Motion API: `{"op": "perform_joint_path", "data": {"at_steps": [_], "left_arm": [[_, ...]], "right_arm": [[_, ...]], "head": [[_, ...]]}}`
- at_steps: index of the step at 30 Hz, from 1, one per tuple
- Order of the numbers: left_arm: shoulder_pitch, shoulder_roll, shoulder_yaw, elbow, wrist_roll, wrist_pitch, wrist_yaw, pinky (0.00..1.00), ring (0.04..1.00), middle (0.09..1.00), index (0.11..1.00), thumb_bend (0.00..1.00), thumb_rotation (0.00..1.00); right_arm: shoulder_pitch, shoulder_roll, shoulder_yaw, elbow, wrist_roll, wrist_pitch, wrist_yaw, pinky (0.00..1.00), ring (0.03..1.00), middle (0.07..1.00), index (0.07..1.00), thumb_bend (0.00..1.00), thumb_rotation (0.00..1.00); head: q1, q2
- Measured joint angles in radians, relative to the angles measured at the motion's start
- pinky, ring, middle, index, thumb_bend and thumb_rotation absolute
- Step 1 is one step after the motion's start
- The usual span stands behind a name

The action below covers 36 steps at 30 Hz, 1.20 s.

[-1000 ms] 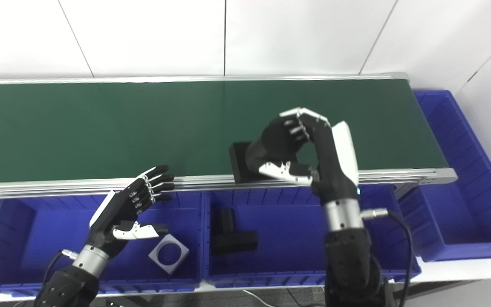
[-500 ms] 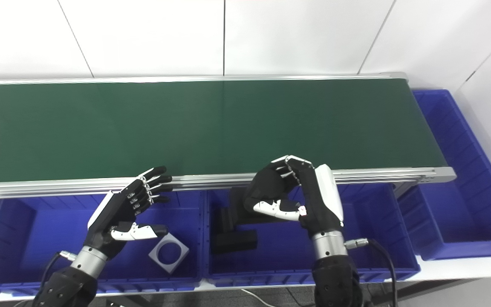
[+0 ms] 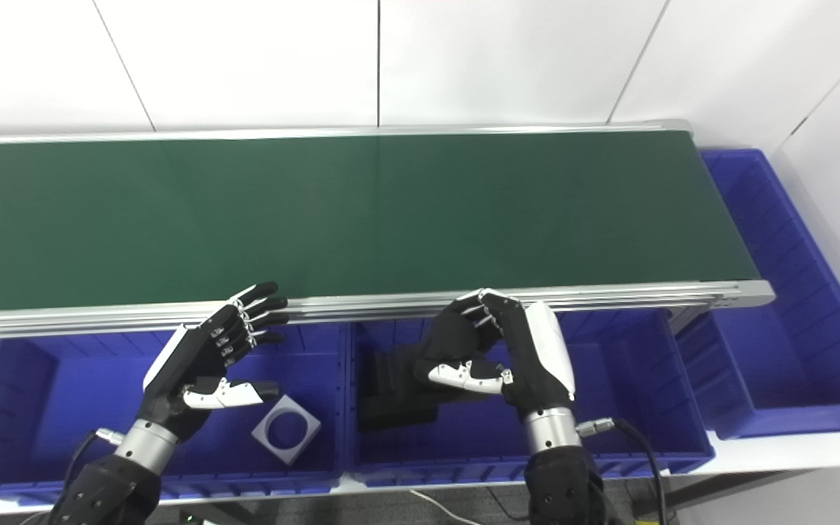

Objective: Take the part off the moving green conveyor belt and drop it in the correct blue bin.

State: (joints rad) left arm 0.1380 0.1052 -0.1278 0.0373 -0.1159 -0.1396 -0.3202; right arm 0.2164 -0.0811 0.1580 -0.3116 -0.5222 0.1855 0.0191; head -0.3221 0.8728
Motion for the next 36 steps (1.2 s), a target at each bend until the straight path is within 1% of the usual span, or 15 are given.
{"op": "perform_joint_path", "data": {"at_steps": [6, 13, 20, 27, 36], "left_arm": [[0.002, 0.001, 0.000, -0.019, -0.001, 0.001, 0.000, 0.72, 0.799, 0.829, 0.865, 1.00, 0.20], [0.006, 0.003, 0.000, -0.024, 0.000, 0.002, 0.000, 0.73, 0.800, 0.833, 0.865, 1.00, 0.21], [0.009, 0.011, 0.000, -0.027, -0.001, 0.012, 0.000, 0.73, 0.803, 0.832, 0.864, 1.00, 0.21], [0.011, 0.013, 0.000, -0.028, -0.001, 0.013, 0.000, 0.73, 0.800, 0.831, 0.865, 1.00, 0.21], [0.012, 0.013, 0.000, -0.030, -0.001, 0.016, 0.000, 0.73, 0.797, 0.829, 0.864, 1.00, 0.20]], "right_arm": [[-0.003, -0.007, 0.003, 0.037, -0.004, -0.001, 0.000, 0.42, 0.419, 0.474, 0.539, 0.51, 0.00], [-0.009, -0.027, 0.025, 0.084, -0.024, -0.011, -0.011, 0.43, 0.421, 0.474, 0.538, 0.51, 0.00], [-0.042, -0.049, 0.054, 0.131, -0.055, -0.014, -0.018, 0.44, 0.422, 0.478, 0.521, 0.52, 0.00], [-0.093, -0.075, 0.086, 0.188, -0.079, -0.016, -0.018, 0.43, 0.418, 0.483, 0.530, 0.51, 0.00], [-0.101, -0.085, 0.098, 0.204, -0.090, -0.016, -0.026, 0.44, 0.416, 0.482, 0.534, 0.51, 0.00]], "head": [[-0.002, 0.003], [-0.003, 0.009], [-0.009, 0.015], [-0.008, 0.017], [-0.008, 0.015]]}}
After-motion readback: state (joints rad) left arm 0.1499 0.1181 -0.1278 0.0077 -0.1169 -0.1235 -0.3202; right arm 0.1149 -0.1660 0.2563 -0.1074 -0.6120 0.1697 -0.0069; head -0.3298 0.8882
